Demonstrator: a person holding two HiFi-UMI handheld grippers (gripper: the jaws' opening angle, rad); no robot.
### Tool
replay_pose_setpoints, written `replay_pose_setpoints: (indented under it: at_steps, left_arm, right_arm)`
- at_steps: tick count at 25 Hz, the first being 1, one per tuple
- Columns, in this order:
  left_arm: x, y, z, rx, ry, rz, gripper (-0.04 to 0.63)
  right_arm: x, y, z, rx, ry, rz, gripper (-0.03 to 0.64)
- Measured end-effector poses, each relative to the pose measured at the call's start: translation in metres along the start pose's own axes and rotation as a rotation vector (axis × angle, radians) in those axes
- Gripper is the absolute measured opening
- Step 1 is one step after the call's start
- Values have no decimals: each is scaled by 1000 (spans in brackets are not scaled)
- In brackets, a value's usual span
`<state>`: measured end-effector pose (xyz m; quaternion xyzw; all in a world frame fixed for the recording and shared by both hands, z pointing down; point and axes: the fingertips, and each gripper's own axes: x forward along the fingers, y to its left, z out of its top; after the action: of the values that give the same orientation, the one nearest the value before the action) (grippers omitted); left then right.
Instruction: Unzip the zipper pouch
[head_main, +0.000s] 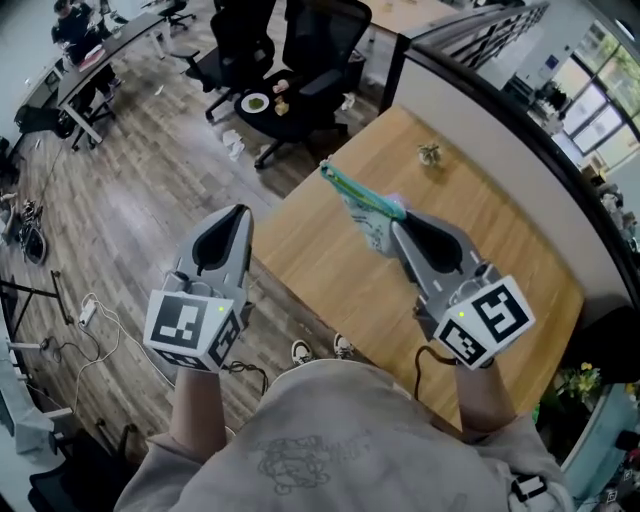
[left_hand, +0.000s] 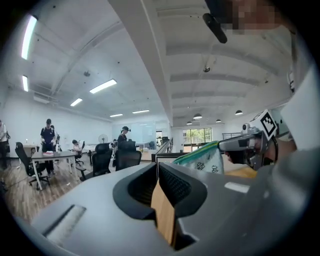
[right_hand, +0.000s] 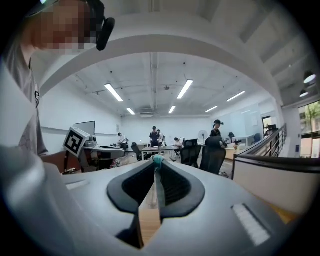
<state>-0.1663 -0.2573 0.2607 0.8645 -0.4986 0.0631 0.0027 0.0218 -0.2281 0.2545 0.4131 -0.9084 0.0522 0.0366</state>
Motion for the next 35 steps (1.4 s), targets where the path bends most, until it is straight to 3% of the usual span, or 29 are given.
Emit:
replay_pose_setpoints:
  at_steps: [8, 13, 24, 35]
  left_arm:
    - [25, -30, 34, 97, -79, -21, 13]
    - [38, -52, 30, 120, -90, -73, 0]
    - [48, -91, -23, 72, 23, -164, -2]
    - [36, -79, -23, 80, 32, -154, -2]
  right_arm:
    - [-47, -28, 27, -17, -119, -205, 52]
    - [-67, -34, 14, -80, -87, -290, 52]
    - [-94, -34, -45, 2, 35, -351, 52]
    - [-88, -24, -44, -40, 25, -356, 52]
